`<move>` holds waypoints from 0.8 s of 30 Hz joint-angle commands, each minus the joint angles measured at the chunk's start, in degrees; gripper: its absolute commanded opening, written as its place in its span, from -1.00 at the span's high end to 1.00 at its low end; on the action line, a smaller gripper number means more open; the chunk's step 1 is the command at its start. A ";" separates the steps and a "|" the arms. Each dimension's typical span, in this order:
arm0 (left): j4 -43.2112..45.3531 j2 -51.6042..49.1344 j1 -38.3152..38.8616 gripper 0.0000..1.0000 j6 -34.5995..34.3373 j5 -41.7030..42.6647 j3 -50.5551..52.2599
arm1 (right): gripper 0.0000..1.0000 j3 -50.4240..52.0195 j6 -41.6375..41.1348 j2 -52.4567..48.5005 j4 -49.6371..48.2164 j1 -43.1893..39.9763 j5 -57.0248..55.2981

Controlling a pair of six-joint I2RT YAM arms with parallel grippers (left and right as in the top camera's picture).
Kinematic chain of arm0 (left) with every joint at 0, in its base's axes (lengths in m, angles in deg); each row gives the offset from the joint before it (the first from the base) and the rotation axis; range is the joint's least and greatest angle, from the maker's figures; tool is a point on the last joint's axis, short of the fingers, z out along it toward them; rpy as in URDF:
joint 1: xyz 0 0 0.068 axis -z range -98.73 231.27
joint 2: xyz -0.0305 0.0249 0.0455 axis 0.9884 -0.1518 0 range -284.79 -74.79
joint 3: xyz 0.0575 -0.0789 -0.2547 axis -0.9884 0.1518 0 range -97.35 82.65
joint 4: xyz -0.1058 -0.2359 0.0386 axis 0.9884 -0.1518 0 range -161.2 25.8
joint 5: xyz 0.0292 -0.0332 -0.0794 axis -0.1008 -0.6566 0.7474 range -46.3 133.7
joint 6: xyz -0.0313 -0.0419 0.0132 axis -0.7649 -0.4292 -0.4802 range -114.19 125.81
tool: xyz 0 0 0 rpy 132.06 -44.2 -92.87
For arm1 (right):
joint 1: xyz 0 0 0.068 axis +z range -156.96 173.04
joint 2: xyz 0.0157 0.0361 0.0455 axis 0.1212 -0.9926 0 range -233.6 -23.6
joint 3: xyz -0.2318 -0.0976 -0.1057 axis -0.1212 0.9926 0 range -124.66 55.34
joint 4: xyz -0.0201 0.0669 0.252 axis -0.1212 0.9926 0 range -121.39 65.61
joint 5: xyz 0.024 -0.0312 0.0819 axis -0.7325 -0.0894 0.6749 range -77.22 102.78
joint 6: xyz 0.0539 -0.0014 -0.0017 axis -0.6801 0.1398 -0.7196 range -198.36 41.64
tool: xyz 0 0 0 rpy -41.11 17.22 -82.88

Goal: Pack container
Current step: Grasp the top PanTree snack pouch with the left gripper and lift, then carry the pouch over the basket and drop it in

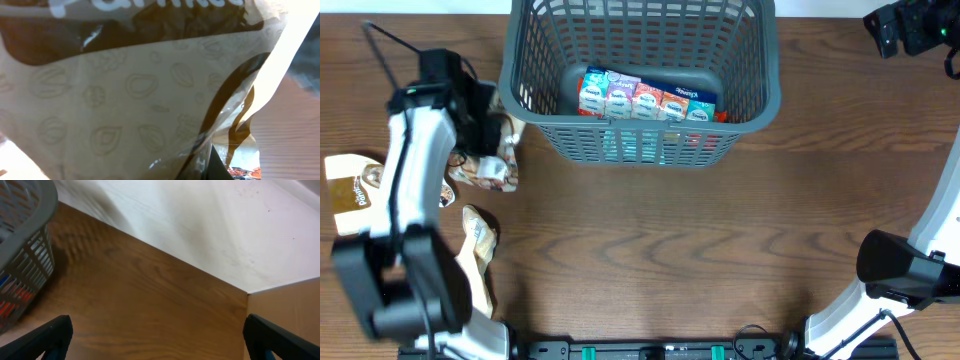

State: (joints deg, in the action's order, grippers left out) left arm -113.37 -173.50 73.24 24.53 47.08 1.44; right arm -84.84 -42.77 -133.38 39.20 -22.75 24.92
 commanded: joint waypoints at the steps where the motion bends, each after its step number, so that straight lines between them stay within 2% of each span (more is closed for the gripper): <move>1: -0.46 6.97 -0.04 0.88 -4.55 -1.51 -0.35 | -0.99 0.15 0.20 0.02 0.48 -0.31 0.09; 8: 0.11 18.18 -0.13 0.88 -7.52 -11.96 -0.35 | -0.99 0.15 0.22 0.02 1.46 -0.31 0.11; 15: -1.09 22.77 -2.10 0.88 -13.86 -12.00 -0.35 | -0.99 0.15 0.24 0.02 1.99 -0.31 0.09; 24: -0.42 27.80 0.44 0.89 -13.46 -9.09 -1.25 | -0.99 0.15 0.20 0.02 2.14 -0.31 0.11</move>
State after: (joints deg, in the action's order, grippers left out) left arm -114.02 -147.93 72.15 11.61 36.17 1.44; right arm -84.84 -42.77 -133.38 41.10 -22.75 24.90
